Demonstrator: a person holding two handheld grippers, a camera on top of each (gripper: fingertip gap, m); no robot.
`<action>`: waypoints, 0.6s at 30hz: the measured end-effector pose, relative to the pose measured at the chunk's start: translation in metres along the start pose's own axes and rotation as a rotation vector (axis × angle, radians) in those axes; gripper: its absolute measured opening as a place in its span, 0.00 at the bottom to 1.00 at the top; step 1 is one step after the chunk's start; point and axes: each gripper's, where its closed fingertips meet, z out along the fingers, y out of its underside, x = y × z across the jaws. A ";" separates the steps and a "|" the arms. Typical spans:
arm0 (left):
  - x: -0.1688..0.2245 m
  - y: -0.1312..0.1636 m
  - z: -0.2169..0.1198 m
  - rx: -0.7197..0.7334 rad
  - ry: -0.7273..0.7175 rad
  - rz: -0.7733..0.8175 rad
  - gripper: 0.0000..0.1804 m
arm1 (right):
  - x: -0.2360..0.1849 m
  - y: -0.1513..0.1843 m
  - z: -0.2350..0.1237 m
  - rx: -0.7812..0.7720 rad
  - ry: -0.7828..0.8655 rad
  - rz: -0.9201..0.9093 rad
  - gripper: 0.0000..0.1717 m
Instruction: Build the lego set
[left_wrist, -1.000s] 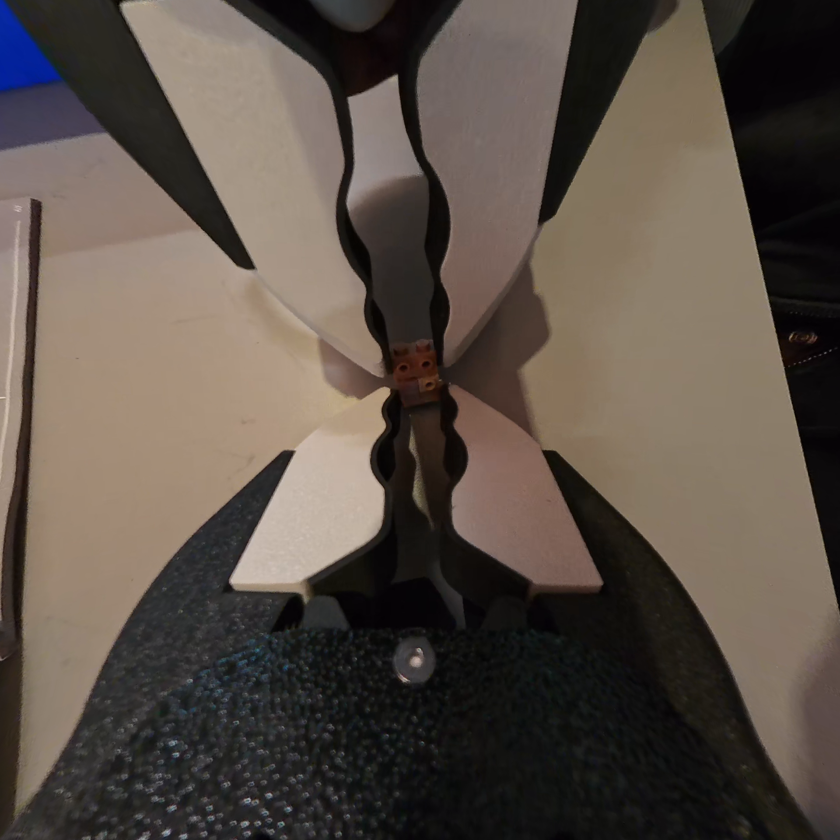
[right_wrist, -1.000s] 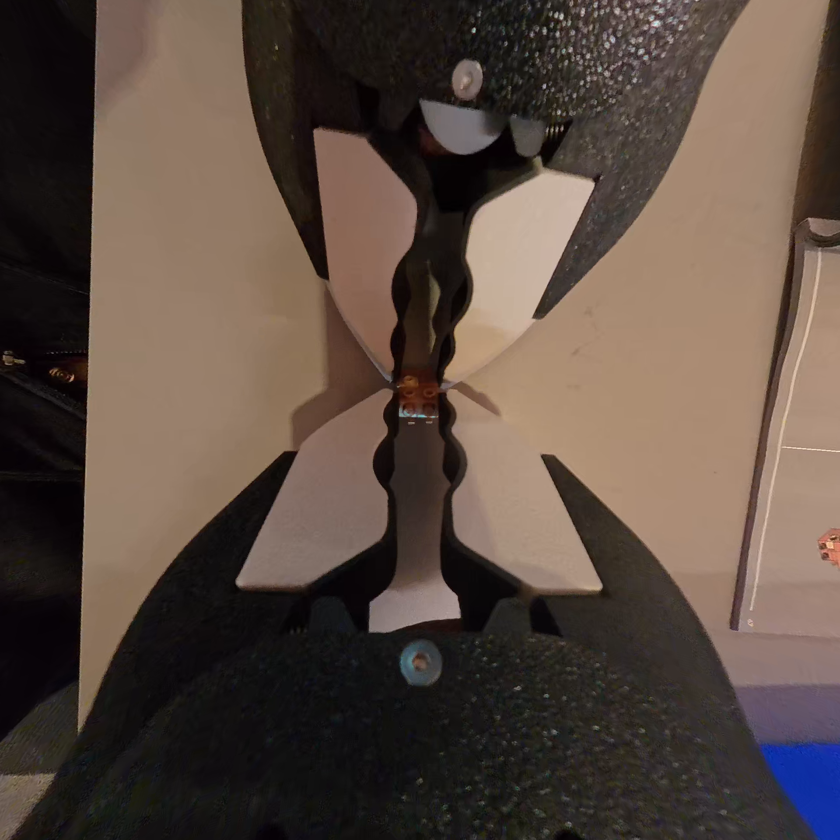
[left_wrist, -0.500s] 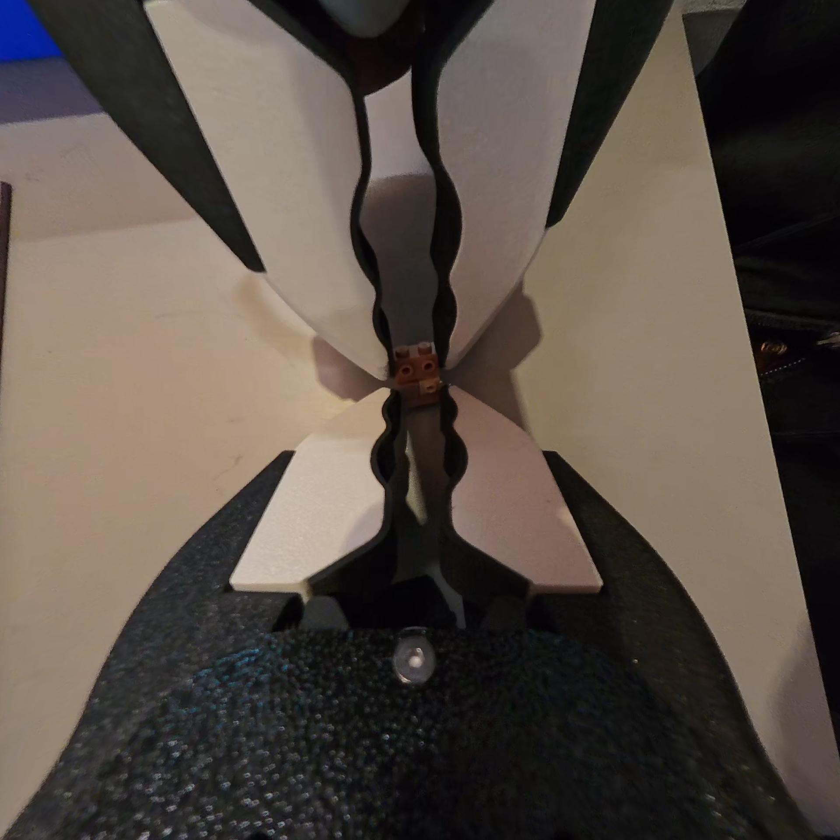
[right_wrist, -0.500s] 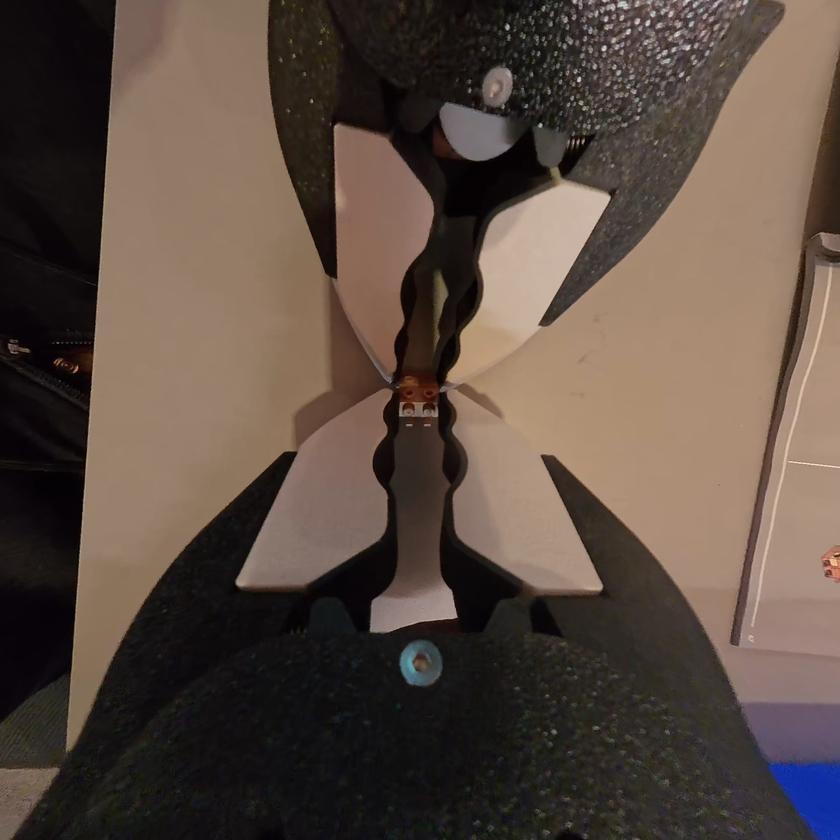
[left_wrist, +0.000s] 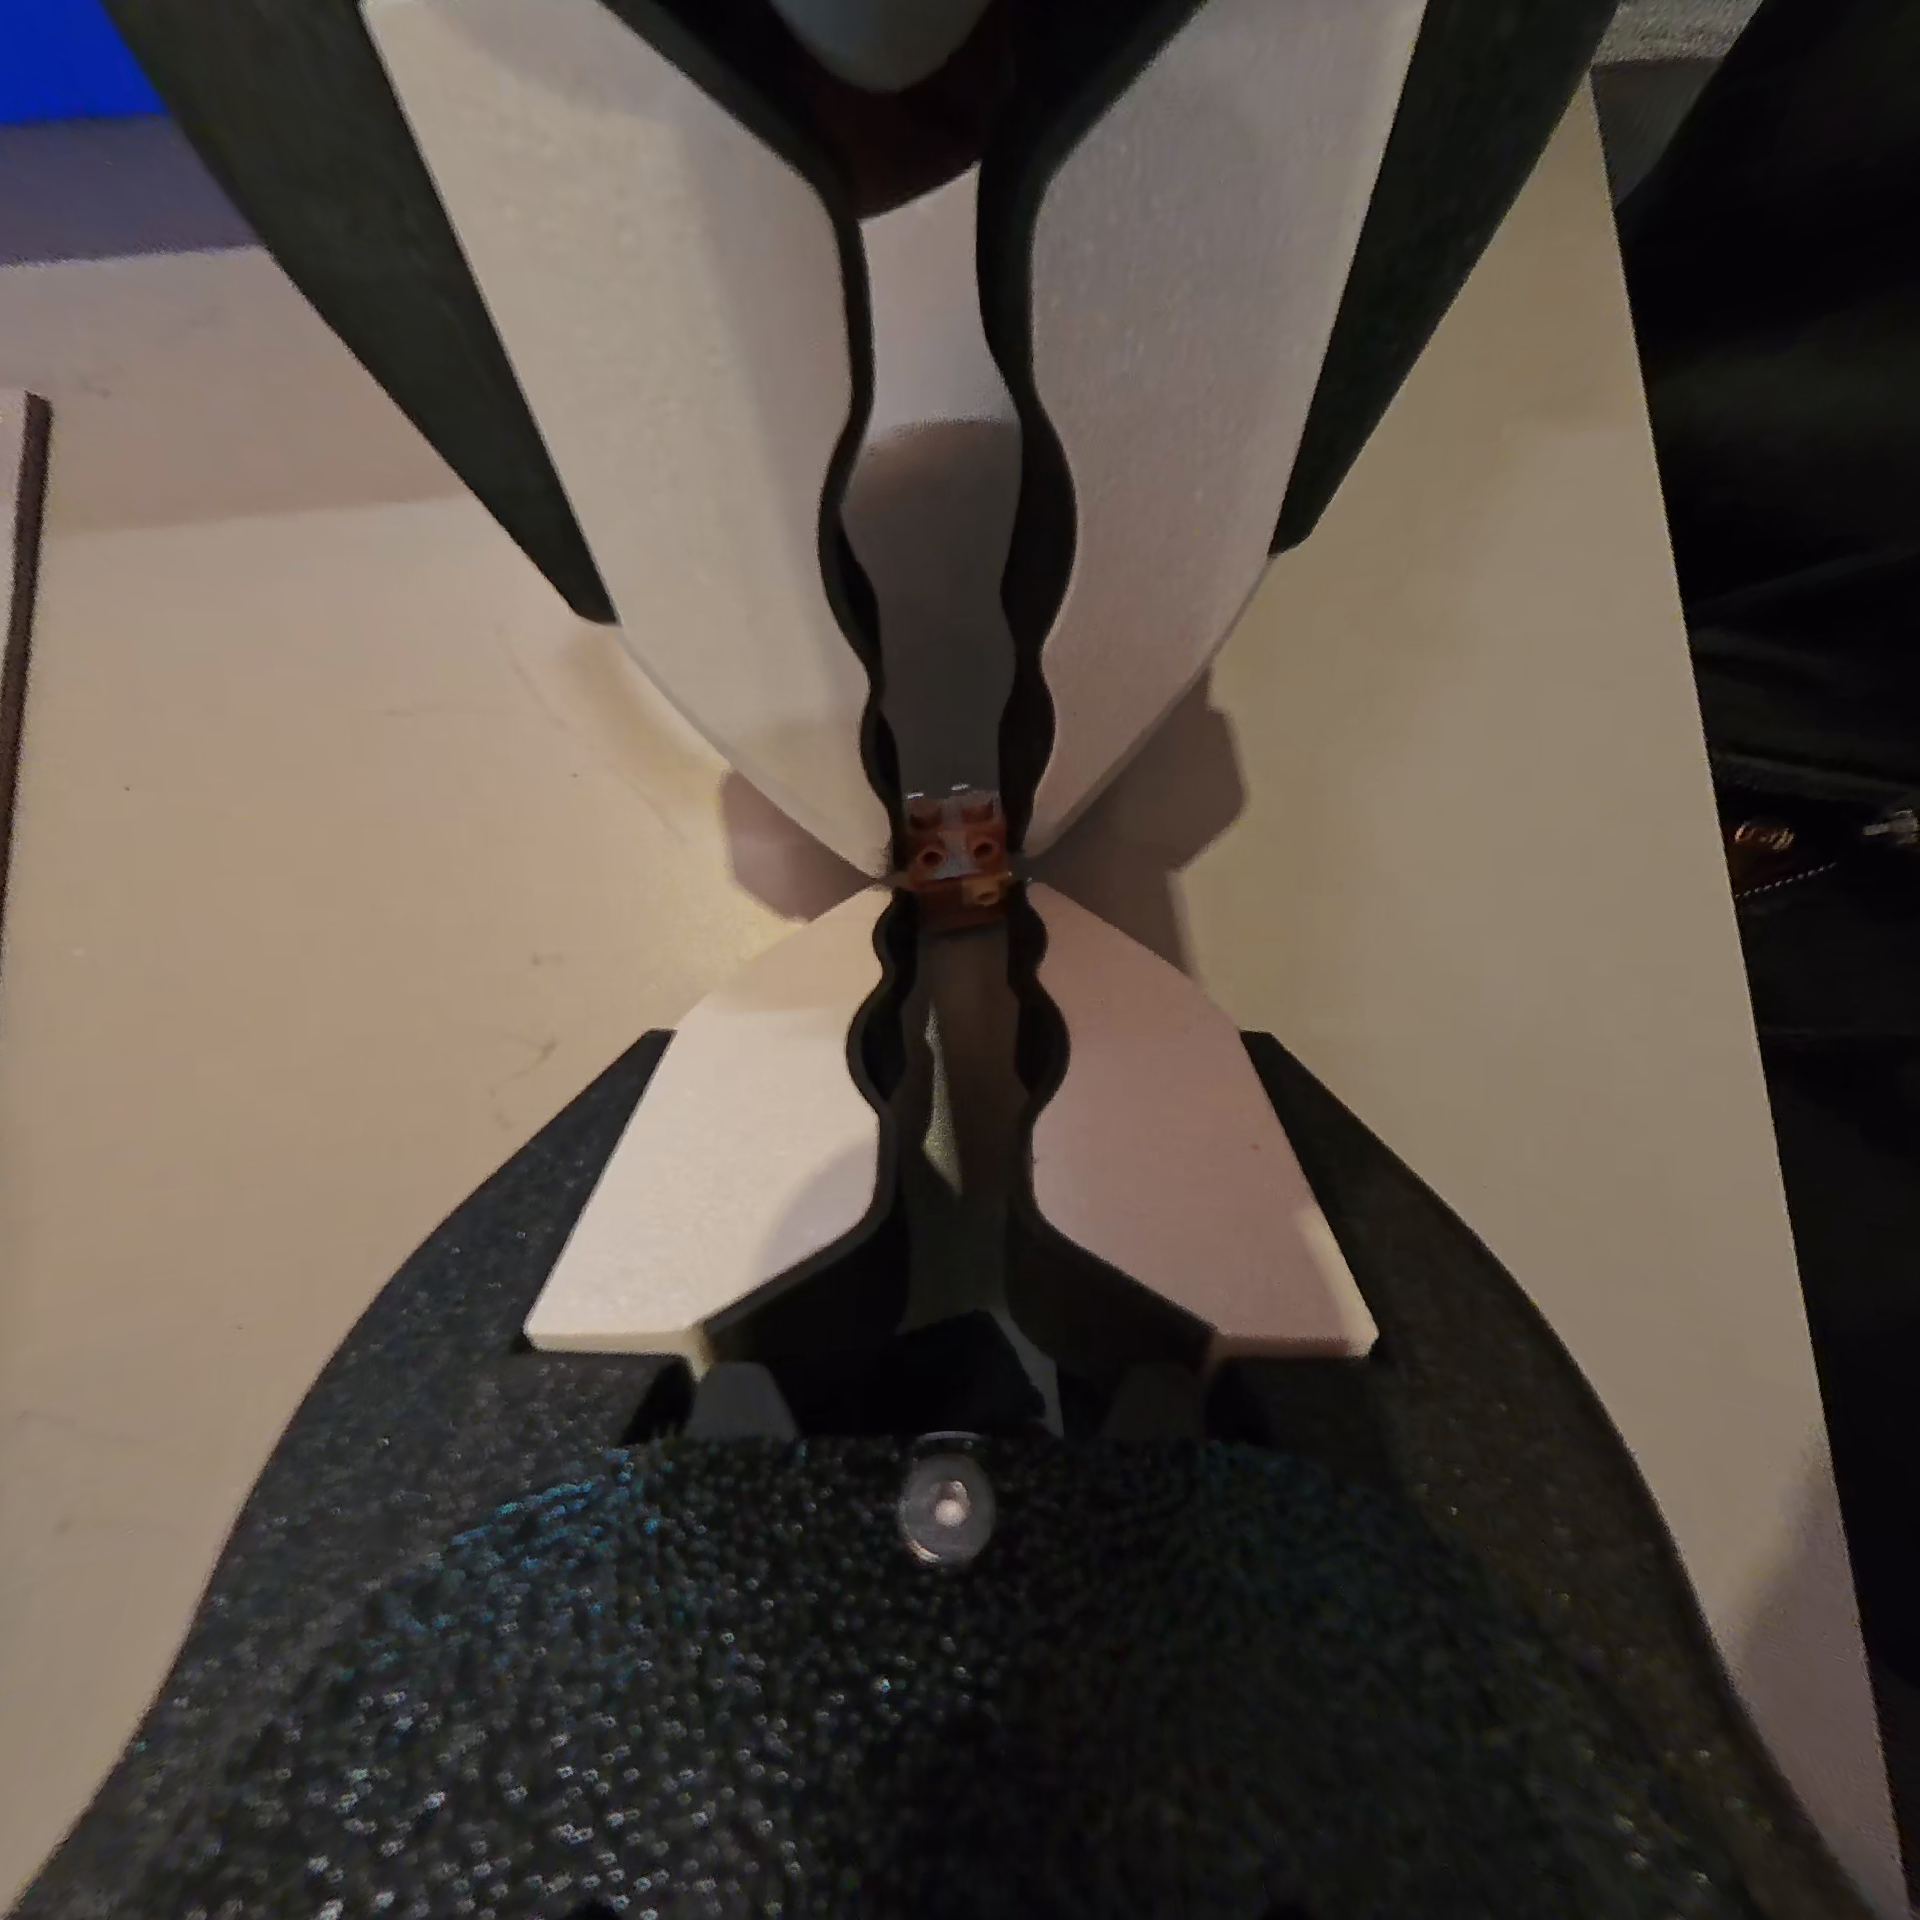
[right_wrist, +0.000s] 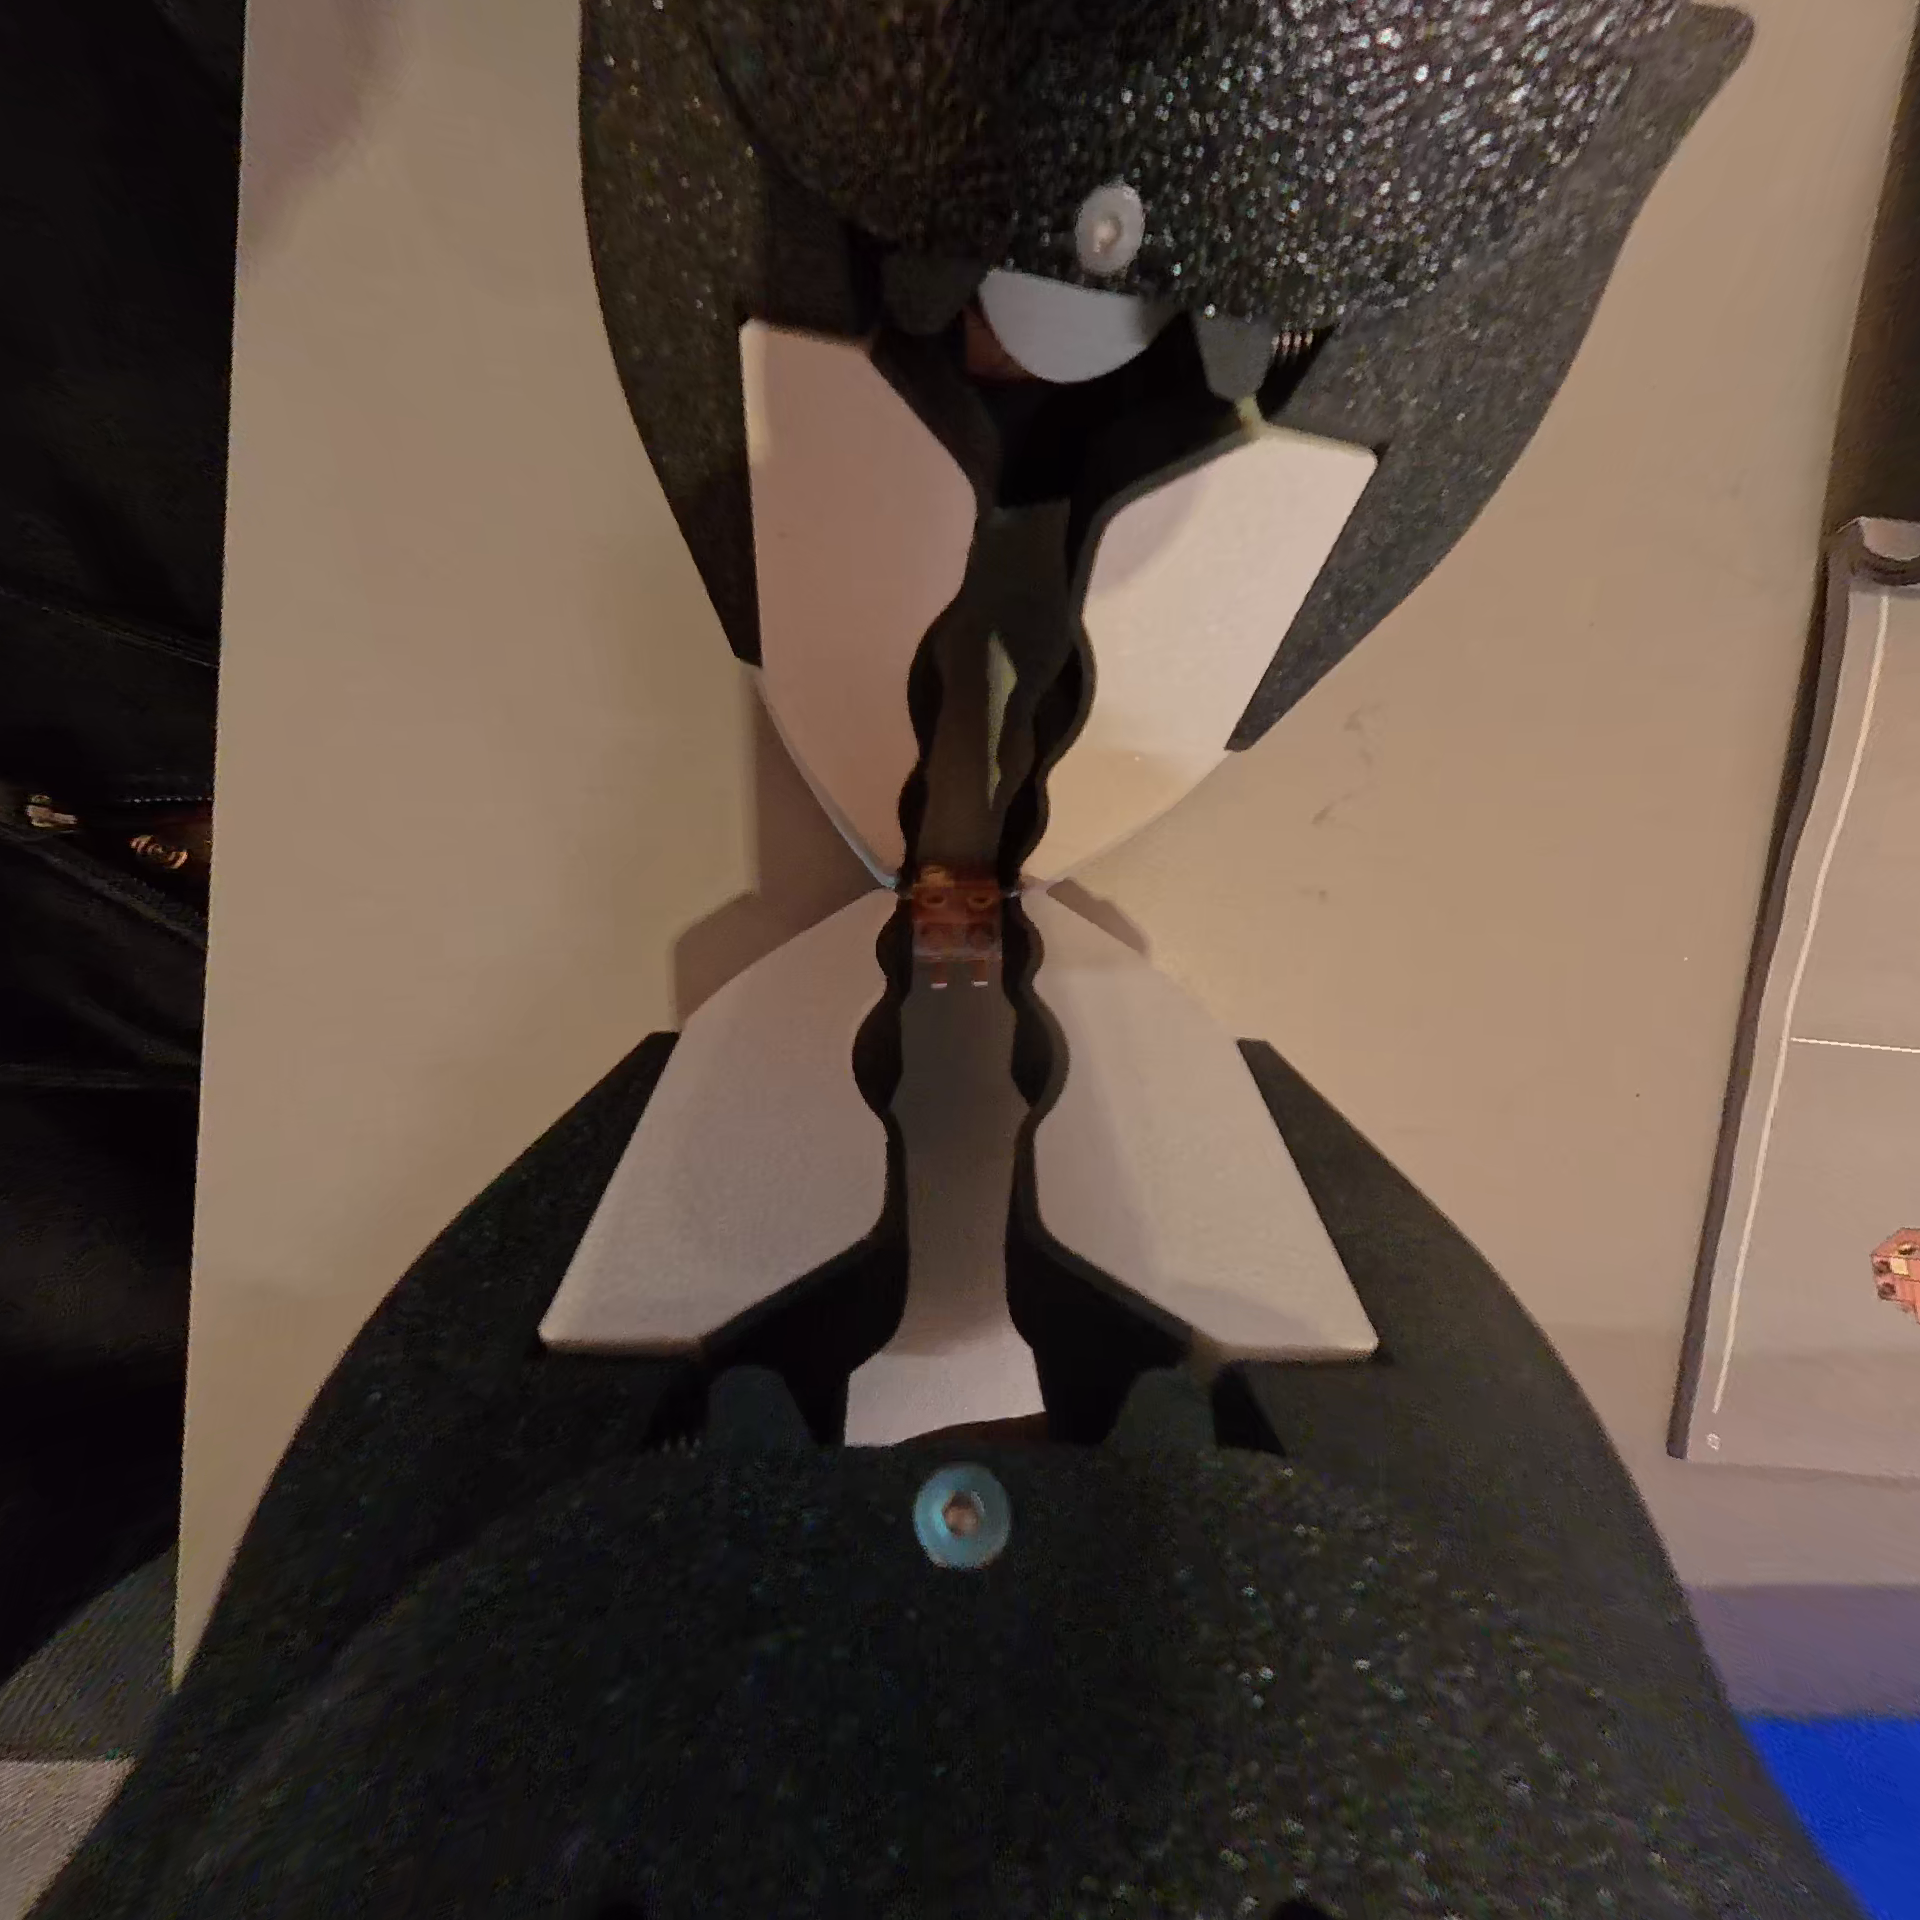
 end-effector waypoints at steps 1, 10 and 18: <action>0.000 0.001 0.001 -0.003 0.001 -0.005 0.09 | 0.000 0.000 0.001 0.006 0.005 0.000 0.09; 0.000 -0.003 0.000 0.047 0.015 -0.011 0.09 | 0.001 0.000 0.000 0.080 0.019 0.021 0.10; -0.002 -0.004 0.000 0.075 0.022 -0.031 0.09 | 0.005 0.006 0.003 0.098 0.059 0.031 0.12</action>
